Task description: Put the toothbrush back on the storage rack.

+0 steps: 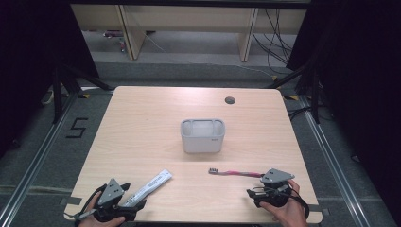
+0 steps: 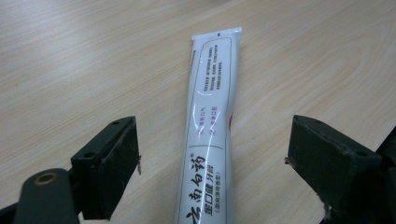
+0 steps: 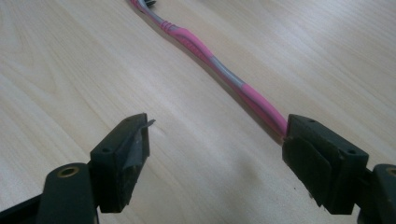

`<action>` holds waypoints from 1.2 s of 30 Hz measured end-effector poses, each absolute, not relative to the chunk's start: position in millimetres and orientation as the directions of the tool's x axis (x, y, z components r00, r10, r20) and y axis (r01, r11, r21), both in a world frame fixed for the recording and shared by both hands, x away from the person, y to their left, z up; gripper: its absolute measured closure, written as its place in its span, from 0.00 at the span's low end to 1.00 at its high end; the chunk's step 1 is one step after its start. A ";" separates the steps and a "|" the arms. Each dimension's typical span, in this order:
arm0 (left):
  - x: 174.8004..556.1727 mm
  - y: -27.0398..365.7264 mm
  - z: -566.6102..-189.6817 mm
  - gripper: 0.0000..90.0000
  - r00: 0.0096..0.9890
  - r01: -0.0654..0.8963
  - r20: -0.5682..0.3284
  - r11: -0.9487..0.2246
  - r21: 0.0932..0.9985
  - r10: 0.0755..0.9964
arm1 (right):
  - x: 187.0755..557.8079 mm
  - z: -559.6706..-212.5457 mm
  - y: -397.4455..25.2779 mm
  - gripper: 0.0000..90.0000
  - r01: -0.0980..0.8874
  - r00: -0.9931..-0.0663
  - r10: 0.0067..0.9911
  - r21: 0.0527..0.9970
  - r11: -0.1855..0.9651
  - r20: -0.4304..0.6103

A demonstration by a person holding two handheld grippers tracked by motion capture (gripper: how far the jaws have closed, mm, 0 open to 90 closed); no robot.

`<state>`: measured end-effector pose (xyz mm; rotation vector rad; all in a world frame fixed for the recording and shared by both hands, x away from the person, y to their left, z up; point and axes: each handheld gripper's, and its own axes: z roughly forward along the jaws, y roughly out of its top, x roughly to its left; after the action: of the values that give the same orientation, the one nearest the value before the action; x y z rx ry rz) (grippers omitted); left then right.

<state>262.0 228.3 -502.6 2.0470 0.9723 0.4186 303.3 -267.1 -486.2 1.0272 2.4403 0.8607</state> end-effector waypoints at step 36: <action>261.0 229.7 -503.3 0.17 0.640 0.493 -0.026 -0.385 0.781 0.768 | 305.6 -476.5 -256.1 0.37 0.453 -0.723 0.676 0.641 0.620 -0.143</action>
<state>261.0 229.7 -503.3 2.0616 0.9806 0.4381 305.6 -256.1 -476.5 0.9019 2.4747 0.8309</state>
